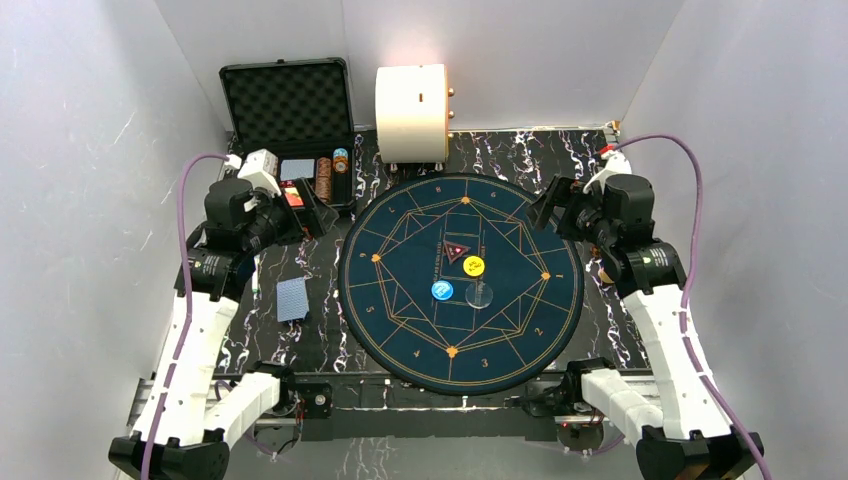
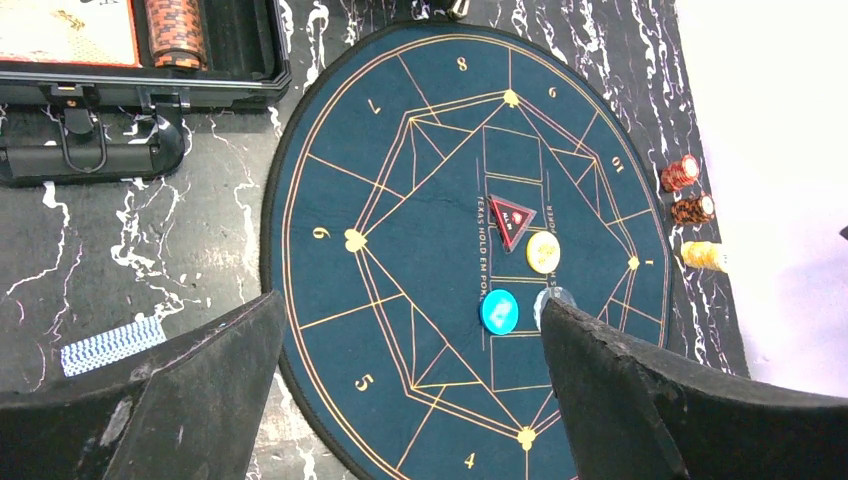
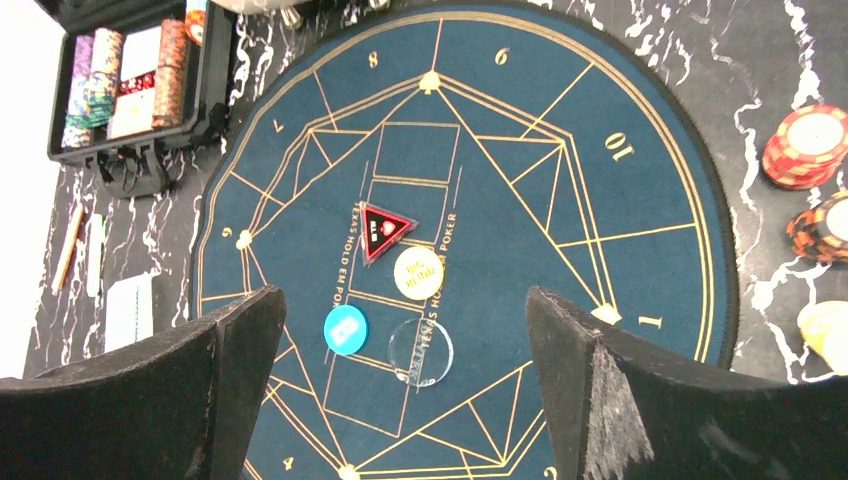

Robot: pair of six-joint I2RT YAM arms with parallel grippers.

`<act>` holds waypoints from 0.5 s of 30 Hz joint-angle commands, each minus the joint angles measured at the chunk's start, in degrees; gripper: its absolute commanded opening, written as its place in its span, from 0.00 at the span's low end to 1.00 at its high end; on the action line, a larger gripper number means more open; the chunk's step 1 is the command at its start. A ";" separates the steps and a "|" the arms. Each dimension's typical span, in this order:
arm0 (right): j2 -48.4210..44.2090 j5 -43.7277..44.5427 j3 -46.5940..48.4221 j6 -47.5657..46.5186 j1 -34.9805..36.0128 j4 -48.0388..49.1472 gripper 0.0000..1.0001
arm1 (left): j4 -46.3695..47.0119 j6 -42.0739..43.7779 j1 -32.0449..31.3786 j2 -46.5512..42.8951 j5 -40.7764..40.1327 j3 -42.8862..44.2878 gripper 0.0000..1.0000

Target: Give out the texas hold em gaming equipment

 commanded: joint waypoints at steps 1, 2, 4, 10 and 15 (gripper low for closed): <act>-1.41 1.77 4.51 -1.89 -0.35 1.64 0.98 | -1.63 0.54 0.53 -2.16 -0.37 2.83 0.98; -1.13 -0.71 4.40 -2.16 -0.33 2.08 0.98 | -1.61 0.30 0.56 -2.38 -0.45 2.83 0.98; -0.77 -3.55 3.37 -1.88 -0.33 3.41 0.98 | -1.69 -0.12 0.52 -2.77 -0.63 2.61 0.98; 7.85 -5.09 3.58 -2.53 5.13 3.71 0.98 | -3.27 -0.86 0.56 -3.60 0.04 1.16 0.98; 18.67 5.49 6.47 -2.68 20.99 1.89 0.98 | -5.08 -0.70 0.56 -4.56 -0.44 0.64 0.98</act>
